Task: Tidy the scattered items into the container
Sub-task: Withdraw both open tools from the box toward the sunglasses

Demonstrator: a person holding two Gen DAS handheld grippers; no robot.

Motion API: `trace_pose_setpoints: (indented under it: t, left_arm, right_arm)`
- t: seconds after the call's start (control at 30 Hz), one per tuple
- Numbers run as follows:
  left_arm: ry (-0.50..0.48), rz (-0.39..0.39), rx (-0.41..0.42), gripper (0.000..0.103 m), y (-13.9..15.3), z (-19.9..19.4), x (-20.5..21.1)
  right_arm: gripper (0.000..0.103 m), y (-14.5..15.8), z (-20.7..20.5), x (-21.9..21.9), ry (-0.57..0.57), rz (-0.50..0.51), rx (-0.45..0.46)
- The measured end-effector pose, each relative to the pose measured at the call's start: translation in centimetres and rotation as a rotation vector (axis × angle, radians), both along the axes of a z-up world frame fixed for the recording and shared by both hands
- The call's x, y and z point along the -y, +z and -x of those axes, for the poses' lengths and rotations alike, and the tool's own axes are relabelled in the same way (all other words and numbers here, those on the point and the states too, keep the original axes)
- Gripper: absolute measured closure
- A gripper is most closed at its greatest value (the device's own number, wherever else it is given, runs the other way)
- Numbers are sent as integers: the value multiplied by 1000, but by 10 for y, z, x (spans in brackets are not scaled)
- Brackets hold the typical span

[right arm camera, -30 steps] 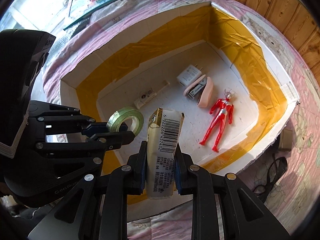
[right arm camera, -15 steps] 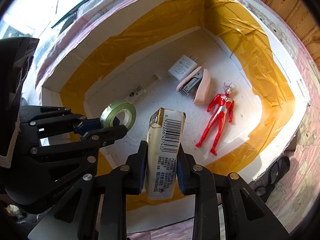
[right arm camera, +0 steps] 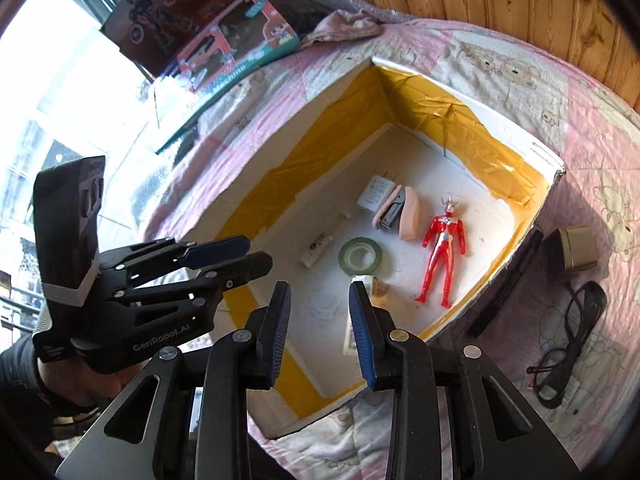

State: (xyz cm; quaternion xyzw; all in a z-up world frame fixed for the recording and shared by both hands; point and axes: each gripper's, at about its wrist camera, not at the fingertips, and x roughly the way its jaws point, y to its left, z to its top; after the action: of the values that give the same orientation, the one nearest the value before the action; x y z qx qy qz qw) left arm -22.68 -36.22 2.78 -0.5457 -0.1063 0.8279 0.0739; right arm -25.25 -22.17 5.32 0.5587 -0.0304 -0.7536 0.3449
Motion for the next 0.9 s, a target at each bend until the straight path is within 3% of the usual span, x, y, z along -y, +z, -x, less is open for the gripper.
trace_pose_setpoints:
  t: [0.17, 0.47, 0.77, 0.9]
  left_arm:
    - [-25, 9, -99, 72, 25, -27, -15]
    - [-172, 54, -191, 72, 35, -78, -79]
    - [-259, 18, -180, 69, 23, -99, -147]
    - [-280, -8, -153, 61, 14, -92, -174]
  right_arm:
    - [70, 9, -46, -26, -67, 166, -92]
    - [68, -29, -100, -81, -236, 372, -19]
    - [68, -63, -127, -167, -421, 401, 25]
    - [68, -70, -131, -205, -502, 408, 19]
